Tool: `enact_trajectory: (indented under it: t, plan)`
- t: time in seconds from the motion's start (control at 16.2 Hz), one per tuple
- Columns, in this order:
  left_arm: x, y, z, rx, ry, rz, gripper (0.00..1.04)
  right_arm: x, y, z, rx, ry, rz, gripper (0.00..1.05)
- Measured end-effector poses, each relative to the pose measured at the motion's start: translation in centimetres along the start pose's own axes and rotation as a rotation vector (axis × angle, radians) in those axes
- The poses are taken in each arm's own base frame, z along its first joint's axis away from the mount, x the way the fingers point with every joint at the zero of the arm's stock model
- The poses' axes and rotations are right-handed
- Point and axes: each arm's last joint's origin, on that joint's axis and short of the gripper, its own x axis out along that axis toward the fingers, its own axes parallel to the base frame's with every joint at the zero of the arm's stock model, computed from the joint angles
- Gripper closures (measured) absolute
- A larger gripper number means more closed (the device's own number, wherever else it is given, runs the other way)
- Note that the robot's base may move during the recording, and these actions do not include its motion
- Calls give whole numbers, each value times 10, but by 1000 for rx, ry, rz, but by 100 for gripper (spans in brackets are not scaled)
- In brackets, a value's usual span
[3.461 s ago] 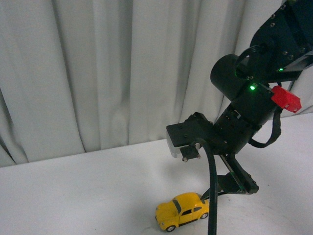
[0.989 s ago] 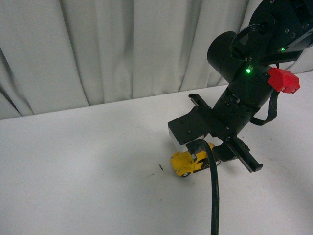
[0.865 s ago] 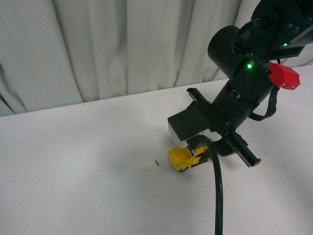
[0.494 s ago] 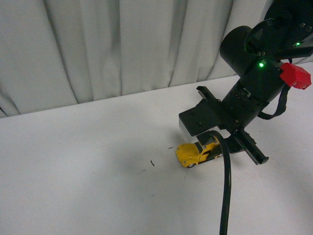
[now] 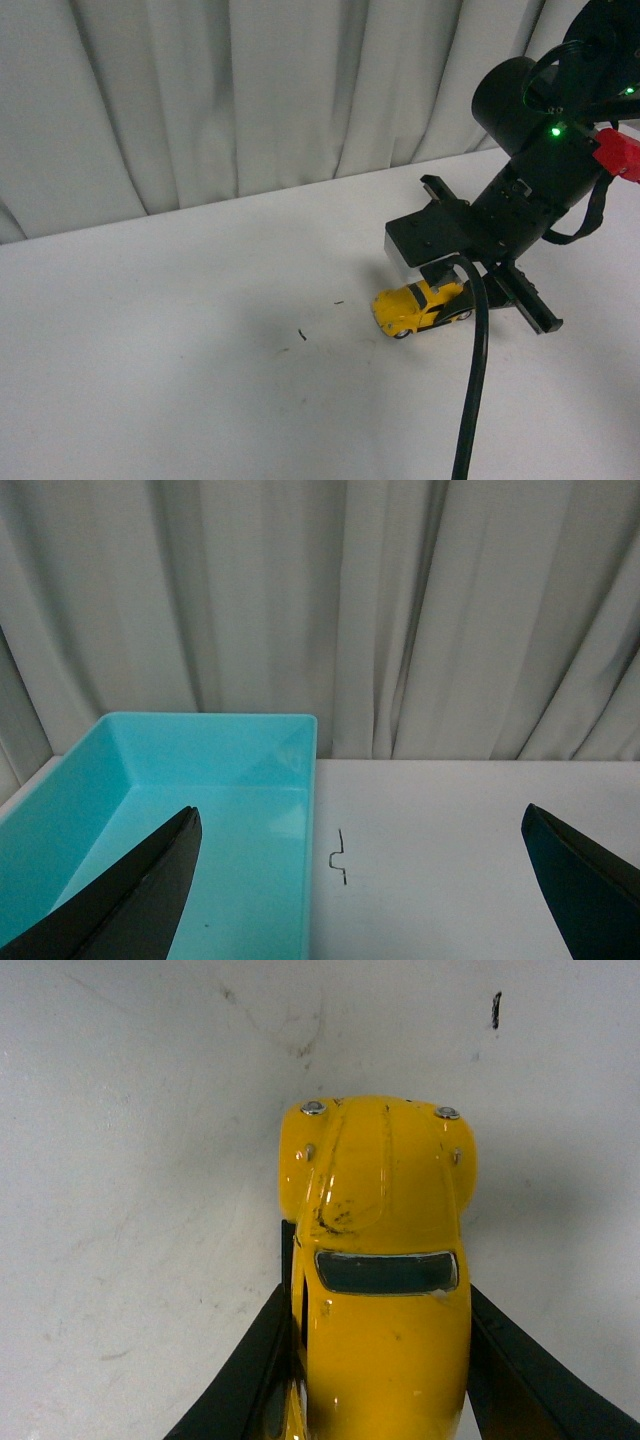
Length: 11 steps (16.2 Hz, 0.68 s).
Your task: Wind up and store yellow beetle toy
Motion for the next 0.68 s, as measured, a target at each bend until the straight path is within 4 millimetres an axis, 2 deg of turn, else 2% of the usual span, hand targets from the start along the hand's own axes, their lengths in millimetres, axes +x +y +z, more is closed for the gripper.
enact_trajectory:
  t: [0.25, 0.37, 0.68]
  plan:
    - [0, 0, 0, 0, 0, 0, 7, -4, 5, -17, 50, -13, -11, 64]
    - [0, 0, 0, 0, 0, 0, 7, -10, 13, -36, 114, -27, -23, 64]
    - [0, 0, 0, 0, 1, 0, 7, -22, 24, -63, 184, -12, -41, 64]
